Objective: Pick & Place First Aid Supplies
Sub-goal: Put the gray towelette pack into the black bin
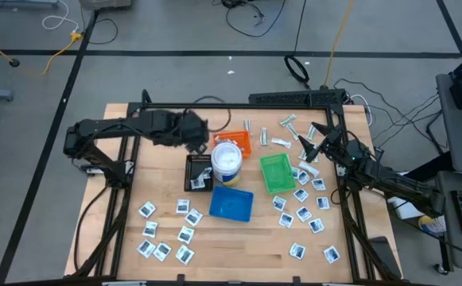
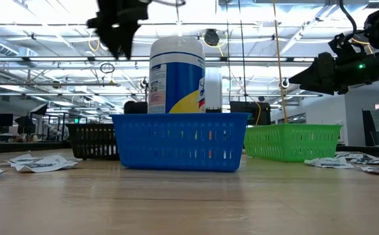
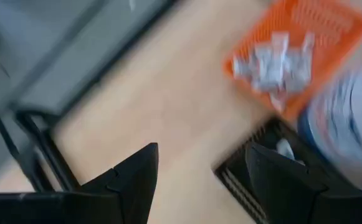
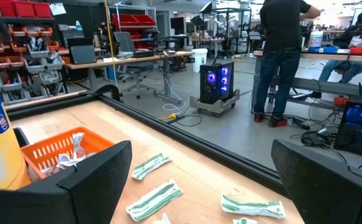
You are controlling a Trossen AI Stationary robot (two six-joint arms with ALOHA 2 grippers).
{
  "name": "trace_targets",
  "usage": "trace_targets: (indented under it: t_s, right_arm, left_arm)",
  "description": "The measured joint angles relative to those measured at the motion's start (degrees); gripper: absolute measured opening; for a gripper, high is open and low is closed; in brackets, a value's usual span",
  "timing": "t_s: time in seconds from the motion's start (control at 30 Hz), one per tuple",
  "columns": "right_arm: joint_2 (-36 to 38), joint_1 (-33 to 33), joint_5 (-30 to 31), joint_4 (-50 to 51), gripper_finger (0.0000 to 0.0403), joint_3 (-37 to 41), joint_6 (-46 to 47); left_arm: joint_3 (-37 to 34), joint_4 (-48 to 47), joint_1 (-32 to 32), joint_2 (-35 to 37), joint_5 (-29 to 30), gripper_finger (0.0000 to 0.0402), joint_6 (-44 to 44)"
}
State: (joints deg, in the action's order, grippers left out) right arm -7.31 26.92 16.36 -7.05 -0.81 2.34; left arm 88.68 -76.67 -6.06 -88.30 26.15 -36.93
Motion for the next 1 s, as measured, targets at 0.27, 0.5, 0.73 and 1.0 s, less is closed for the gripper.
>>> trace_targets:
  t_s: [0.27,0.5,0.73,1.0]
  right_arm:
    - [0.0,-0.02,0.0,0.0,0.038,-0.01,-0.01]
    - [0.0,0.0,0.0,0.0,0.038,0.01,-0.01]
    - [0.02,0.0,0.0,0.0,0.038,-0.01,0.01]
    - [0.02,0.0,0.0,0.0,0.038,-0.01,0.01]
  left_arm:
    - [-15.09,-1.19,4.45,6.91,-14.89,0.0246,-17.69]
    - [-26.77,-1.2,9.2,11.31,-22.32,0.0246,-26.9]
    - [-36.2,-0.68,15.03,13.44,-29.03,0.0246,-34.32]
    - [-44.12,6.75,21.86,13.47,-37.34,0.0246,-39.23]
